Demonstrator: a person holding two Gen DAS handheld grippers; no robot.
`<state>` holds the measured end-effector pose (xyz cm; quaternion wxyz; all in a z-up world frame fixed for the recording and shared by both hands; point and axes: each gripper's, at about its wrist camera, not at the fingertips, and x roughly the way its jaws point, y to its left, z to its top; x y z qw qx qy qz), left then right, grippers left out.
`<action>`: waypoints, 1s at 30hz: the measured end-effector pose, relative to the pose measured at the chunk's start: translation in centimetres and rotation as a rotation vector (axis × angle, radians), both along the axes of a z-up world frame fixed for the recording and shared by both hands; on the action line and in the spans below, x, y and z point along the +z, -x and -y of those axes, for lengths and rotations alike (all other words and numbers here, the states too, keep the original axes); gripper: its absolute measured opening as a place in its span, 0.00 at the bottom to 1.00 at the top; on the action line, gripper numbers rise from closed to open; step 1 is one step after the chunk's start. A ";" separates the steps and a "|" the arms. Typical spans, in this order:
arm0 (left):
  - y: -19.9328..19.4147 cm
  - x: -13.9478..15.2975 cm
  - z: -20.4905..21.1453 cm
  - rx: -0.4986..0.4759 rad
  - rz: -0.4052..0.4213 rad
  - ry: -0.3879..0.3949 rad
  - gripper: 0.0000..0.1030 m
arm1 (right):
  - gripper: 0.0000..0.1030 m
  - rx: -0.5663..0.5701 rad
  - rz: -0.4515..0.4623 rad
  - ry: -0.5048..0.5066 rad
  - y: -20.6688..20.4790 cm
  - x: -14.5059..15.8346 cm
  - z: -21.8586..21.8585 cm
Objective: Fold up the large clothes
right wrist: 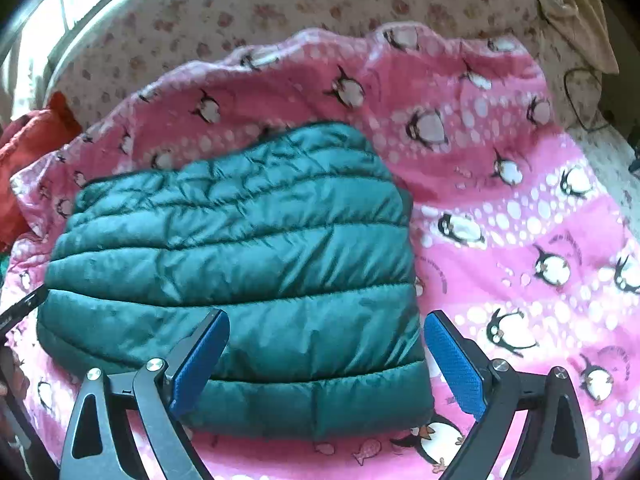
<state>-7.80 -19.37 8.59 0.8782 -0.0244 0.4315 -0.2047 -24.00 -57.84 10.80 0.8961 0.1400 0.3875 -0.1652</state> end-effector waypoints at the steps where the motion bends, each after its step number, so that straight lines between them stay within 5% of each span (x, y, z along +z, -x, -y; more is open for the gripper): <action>1: -0.1 -0.3 0.0 0.000 -0.005 0.006 0.79 | 0.95 -0.004 -0.006 -0.004 -0.2 -0.5 0.1; 11: -0.7 -1.4 -0.1 -0.004 -0.037 0.044 0.80 | 0.99 0.001 0.009 -0.103 -0.5 -2.7 1.6; 20: -4.0 -0.9 -3.1 0.019 -0.197 0.240 0.79 | 0.99 -0.028 0.143 -0.274 1.4 -0.5 5.1; 25: -5.6 -2.6 -3.7 0.029 -0.304 0.332 0.80 | 0.99 0.007 0.063 -0.325 -1.0 -2.6 6.1; 30: -6.7 -3.7 -2.5 0.002 -0.363 0.383 0.90 | 0.99 0.097 0.087 -0.383 -3.3 -3.4 6.0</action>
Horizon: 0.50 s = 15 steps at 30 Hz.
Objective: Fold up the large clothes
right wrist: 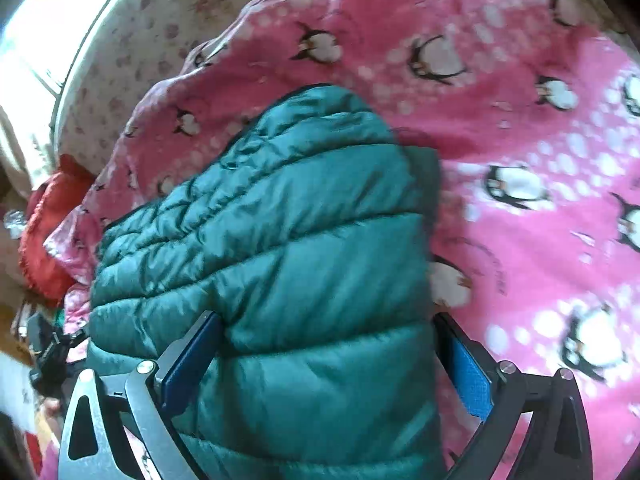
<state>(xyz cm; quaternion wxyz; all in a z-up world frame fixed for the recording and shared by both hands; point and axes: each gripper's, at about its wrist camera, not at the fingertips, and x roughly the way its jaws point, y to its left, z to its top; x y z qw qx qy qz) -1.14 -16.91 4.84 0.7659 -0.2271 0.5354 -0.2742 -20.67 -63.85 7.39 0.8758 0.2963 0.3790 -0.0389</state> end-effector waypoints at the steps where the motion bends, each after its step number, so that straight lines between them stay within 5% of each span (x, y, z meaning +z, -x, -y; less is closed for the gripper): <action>1: 0.0 -0.1 0.3 -0.008 -0.001 0.000 0.90 | 0.99 0.015 0.002 -0.013 -0.5 -0.2 0.0; 5: -0.6 -0.5 1.8 -0.035 -0.005 -0.006 0.98 | 1.00 0.037 -0.010 -0.010 -2.5 -0.6 -0.1; 15: -1.5 -0.8 3.6 -0.054 0.022 -0.049 0.99 | 1.00 0.033 -0.040 -0.042 -4.4 -1.5 1.1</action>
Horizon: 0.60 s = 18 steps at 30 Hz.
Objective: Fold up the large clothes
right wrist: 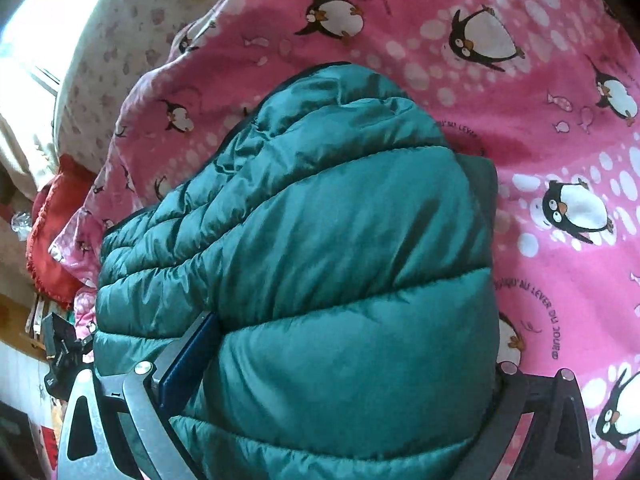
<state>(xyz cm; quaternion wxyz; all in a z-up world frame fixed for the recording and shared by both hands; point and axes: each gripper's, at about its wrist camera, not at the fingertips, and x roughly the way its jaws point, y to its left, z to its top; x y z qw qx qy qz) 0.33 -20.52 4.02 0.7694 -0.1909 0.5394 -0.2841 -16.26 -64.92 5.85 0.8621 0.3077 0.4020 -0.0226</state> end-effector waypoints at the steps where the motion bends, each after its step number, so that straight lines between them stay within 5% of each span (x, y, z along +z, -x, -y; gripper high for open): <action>1: 0.0 0.0 0.0 -0.002 0.004 -0.001 0.98 | 1.00 -0.002 0.009 -0.004 0.2 0.0 0.0; 4: 0.4 0.3 -0.2 -0.023 0.018 0.022 0.80 | 0.89 -0.008 0.040 -0.019 1.0 0.2 -0.2; 6: 0.9 1.1 -0.6 -0.034 0.031 0.045 0.67 | 0.66 -0.011 0.062 -0.021 1.8 1.1 -0.5; 9: 1.6 2.9 -1.7 -0.050 0.059 0.078 0.49 | 0.46 -0.001 0.088 -0.043 2.9 2.7 -1.0; 18: 7.2 7.8 -5.4 -0.148 0.099 0.094 0.43 | 0.38 0.126 0.183 -0.076 8.5 8.9 -5.4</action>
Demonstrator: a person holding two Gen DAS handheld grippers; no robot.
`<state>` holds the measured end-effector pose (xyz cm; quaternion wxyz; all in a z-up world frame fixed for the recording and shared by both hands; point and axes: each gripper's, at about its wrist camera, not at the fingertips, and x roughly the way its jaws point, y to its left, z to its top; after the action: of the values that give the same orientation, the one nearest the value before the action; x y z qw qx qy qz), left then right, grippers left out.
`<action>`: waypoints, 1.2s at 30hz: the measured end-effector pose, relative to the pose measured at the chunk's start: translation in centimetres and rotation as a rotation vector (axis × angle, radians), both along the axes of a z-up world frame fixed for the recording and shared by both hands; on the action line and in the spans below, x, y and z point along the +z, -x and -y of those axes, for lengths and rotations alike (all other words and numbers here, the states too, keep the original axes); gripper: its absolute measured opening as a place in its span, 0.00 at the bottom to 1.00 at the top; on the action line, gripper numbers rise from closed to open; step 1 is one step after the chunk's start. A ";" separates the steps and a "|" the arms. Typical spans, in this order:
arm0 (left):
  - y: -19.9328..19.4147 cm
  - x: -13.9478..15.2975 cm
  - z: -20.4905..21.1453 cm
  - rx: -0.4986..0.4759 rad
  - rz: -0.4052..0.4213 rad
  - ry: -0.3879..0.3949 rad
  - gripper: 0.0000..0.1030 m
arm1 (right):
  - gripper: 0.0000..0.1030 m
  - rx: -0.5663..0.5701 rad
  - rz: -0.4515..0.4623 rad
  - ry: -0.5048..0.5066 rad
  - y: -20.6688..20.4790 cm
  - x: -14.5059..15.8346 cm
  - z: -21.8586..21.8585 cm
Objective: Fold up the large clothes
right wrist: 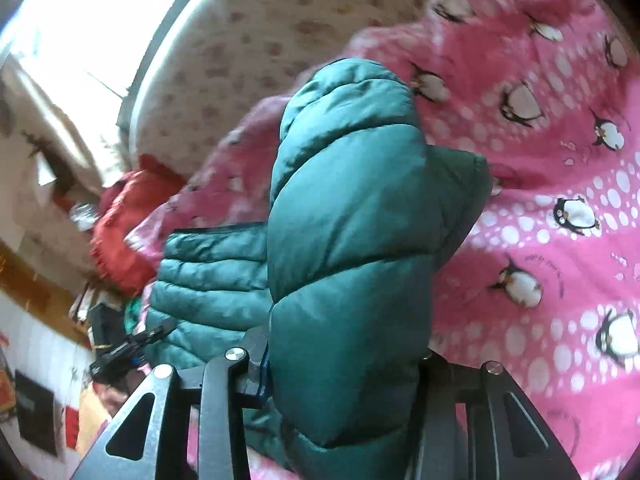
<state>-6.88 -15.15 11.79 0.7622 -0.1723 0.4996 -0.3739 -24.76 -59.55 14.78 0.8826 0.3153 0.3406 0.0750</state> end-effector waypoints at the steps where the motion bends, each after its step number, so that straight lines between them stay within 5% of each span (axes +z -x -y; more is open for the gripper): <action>1: 0.8 0.3 -0.7 -0.009 0.001 -0.001 0.43 | 0.38 0.011 0.005 -0.016 1.1 0.3 -0.4; 6: 4.3 -1.0 -4.9 -0.006 -0.026 -0.020 0.43 | 0.38 0.024 -0.005 -0.086 6.2 -1.5 -1.7; 8: 4.4 -2.5 -5.1 0.009 -0.044 -0.070 0.53 | 0.39 -0.028 -0.054 -0.066 6.8 -3.8 -1.6; 11: 4.4 -4.4 -5.3 0.082 -0.073 -0.141 0.77 | 0.62 -0.156 -0.172 -0.032 6.8 -7.2 -0.4; 13: 5.0 -3.7 -5.4 0.110 -0.020 -0.170 0.78 | 0.66 -0.185 -0.163 -0.085 7.2 -7.5 0.0; 24: 10.4 3.0 -5.3 0.218 0.296 -0.304 0.78 | 0.66 -0.203 -0.045 0.226 10.5 0.5 -5.3; 36: 15.4 2.9 -2.1 0.242 0.402 -0.388 0.78 | 0.68 -0.154 0.008 0.421 10.4 0.6 -15.3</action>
<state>-22.29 -13.06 14.64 0.9034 -0.0043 0.3768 -0.2048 -35.12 -44.21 15.33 0.9334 0.1490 0.3201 -0.0638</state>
